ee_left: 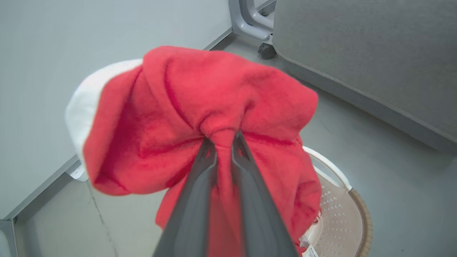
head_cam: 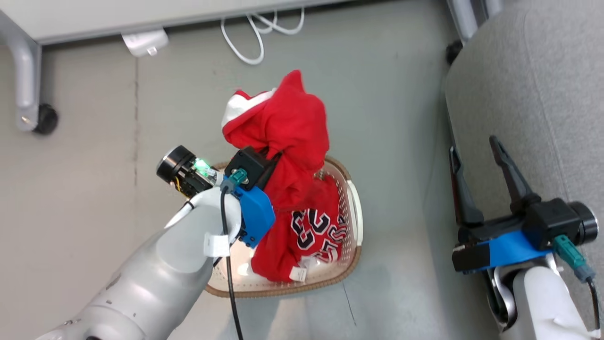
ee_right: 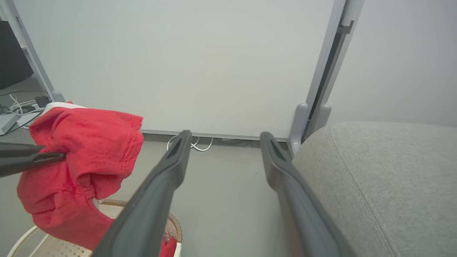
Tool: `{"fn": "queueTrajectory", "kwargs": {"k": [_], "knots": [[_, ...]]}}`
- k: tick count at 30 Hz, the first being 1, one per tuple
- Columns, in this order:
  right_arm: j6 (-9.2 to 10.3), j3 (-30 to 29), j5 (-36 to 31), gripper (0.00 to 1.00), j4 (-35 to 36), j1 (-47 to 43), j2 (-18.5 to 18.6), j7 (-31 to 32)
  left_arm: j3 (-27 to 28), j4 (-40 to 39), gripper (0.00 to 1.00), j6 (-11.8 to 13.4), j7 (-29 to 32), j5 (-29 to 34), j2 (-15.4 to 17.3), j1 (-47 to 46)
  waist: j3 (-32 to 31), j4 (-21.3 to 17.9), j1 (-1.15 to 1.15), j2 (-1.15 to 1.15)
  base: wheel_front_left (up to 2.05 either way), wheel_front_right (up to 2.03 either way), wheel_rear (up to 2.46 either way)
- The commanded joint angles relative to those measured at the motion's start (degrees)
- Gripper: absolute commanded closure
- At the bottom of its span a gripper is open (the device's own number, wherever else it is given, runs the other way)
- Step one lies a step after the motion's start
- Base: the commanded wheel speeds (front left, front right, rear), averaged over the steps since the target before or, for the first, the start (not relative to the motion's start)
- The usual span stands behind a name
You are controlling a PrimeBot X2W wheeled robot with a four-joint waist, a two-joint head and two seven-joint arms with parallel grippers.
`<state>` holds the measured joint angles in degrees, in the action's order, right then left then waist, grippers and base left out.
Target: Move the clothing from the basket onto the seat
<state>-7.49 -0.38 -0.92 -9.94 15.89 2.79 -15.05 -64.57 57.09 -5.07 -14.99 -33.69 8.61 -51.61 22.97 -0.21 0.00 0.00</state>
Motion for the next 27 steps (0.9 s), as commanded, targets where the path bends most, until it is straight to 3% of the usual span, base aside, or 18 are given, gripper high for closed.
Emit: {"fn": "queueTrajectory", "kwargs": {"k": [1,13,27], "knots": [[-0.01,-0.13,-0.15,0.0,-0.19,-1.15,0.19,-0.2,0.74,-1.01,1.0,0.34,-0.26,0.37,0.57,1.05,-3.39,1.21,0.0,0.0,0.0,0.0,0.0],[-0.01,-0.12,0.55,0.0,-2.25,-6.81,0.18,-0.2,7.9,-17.21,1.0,3.45,-0.28,5.02,2.23,7.08,-12.66,2.33,0.0,0.0,0.0,0.0,0.0],[-0.01,1.71,1.61,0.0,-3.83,-12.78,0.18,-0.2,11.31,-24.22,1.0,3.94,-0.28,5.86,2.02,13.13,-21.27,2.59,0.0,0.0,0.0,0.0,0.0]]}}
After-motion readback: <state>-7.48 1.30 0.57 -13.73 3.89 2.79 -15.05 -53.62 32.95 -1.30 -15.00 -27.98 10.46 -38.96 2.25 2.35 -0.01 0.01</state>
